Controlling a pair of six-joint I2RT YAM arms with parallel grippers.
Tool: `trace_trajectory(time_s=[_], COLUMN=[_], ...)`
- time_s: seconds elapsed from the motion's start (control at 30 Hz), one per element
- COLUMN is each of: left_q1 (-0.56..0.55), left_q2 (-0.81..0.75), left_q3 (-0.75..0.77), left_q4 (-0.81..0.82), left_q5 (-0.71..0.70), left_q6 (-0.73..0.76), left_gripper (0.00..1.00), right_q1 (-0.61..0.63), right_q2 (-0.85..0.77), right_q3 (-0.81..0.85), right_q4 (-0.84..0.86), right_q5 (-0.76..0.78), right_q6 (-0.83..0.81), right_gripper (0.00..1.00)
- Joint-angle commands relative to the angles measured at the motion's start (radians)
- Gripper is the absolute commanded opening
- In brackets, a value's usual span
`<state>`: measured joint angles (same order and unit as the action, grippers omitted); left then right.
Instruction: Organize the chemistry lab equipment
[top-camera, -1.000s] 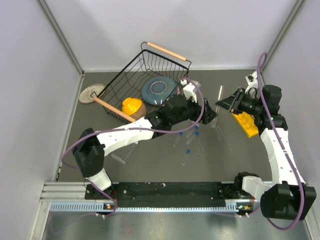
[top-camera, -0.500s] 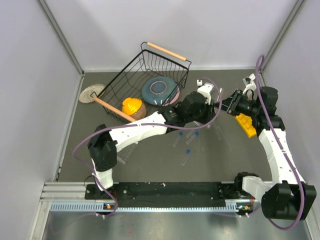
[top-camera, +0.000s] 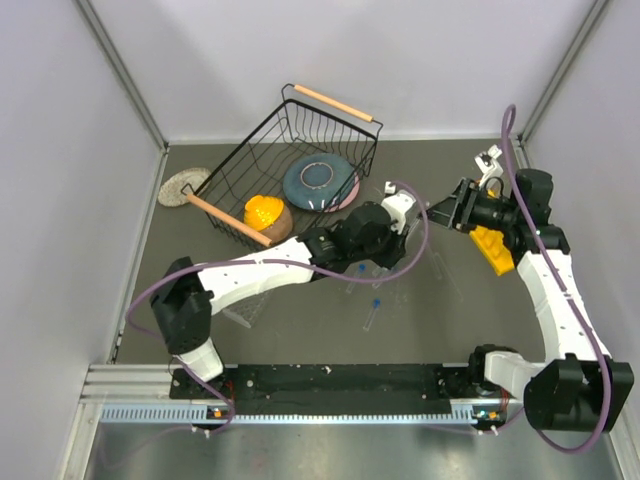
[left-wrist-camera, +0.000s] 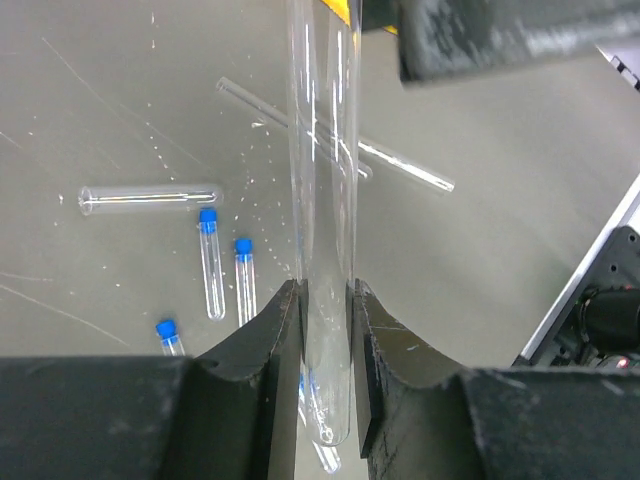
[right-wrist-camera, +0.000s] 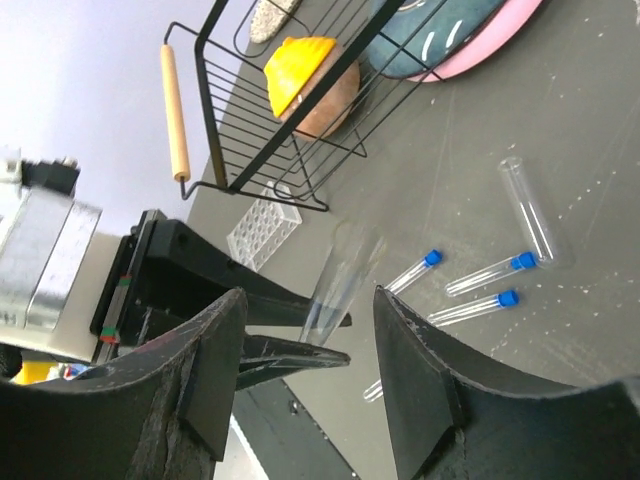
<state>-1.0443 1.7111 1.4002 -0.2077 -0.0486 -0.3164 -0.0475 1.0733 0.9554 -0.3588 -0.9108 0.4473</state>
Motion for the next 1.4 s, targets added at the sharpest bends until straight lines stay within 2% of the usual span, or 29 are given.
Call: trace_trajectory(time_s=[0.0, 0.27, 0.37, 0.4, 0.53, 0.6, 0.63, 0.7, 0.73, 0.83, 0.97, 1.1, 1.23, 1.37], left_q1=[-0.002, -0.002, -0.002, -0.003, -0.002, -0.003, -0.002, 0.0, 0.0, 0.018, 0.069, 0.154, 0.23, 0.282], left_q2=[-0.117, -0.13, -0.12, -0.116, -0.122, -0.126, -0.13, -0.148, -0.157, -0.205, -0.304, -0.407, -0.502, -0.59], left_q3=[-0.064, -0.092, -0.083, -0.083, -0.083, -0.083, -0.079, -0.081, -0.083, -0.095, -0.135, -0.246, -0.36, -0.431], left_q4=[0.142, 0.166, 0.159, 0.156, 0.156, 0.156, 0.156, 0.157, 0.159, 0.163, 0.153, 0.152, 0.159, 0.154], left_q5=[0.073, 0.128, 0.145, 0.145, 0.132, 0.11, 0.101, 0.063, 0.058, 0.009, 0.0, 0.01, 0.035, 0.032], left_q6=[0.088, 0.089, 0.096, 0.097, 0.1, 0.097, 0.093, 0.071, 0.053, 0.002, -0.058, -0.09, -0.115, -0.122], left_gripper=[0.1, 0.09, 0.09, 0.09, 0.11, 0.17, 0.31, 0.5, 0.66, 0.83, 0.89, 0.95, 0.96, 0.96], right_q1=[0.017, 0.041, 0.041, 0.043, 0.043, 0.043, 0.043, 0.043, 0.043, -0.003, -0.153, -0.329, -0.388, -0.434], right_q2=[0.056, 0.094, 0.102, 0.103, 0.096, 0.091, 0.077, 0.06, 0.05, 0.007, -0.035, -0.029, 0.016, 0.08], right_q3=[0.077, 0.101, 0.118, 0.121, 0.132, 0.131, 0.128, 0.121, 0.12, 0.111, 0.129, 0.163, 0.215, 0.232], right_q4=[-0.066, -0.095, -0.092, -0.089, -0.086, -0.086, -0.086, -0.088, -0.086, -0.095, -0.161, -0.169, -0.122, -0.003], right_q5=[-0.073, -0.083, -0.106, -0.115, -0.132, -0.131, -0.128, -0.103, -0.093, -0.062, 0.012, 0.122, 0.228, 0.282], right_q6=[-0.056, -0.059, -0.052, -0.048, -0.038, -0.044, -0.05, -0.067, -0.077, -0.117, -0.266, -0.418, -0.582, -0.608], right_gripper=[0.53, 0.52, 0.42, 0.34, 0.21, 0.16, 0.14, 0.12, 0.12, 0.1, 0.1, 0.1, 0.11, 0.11])
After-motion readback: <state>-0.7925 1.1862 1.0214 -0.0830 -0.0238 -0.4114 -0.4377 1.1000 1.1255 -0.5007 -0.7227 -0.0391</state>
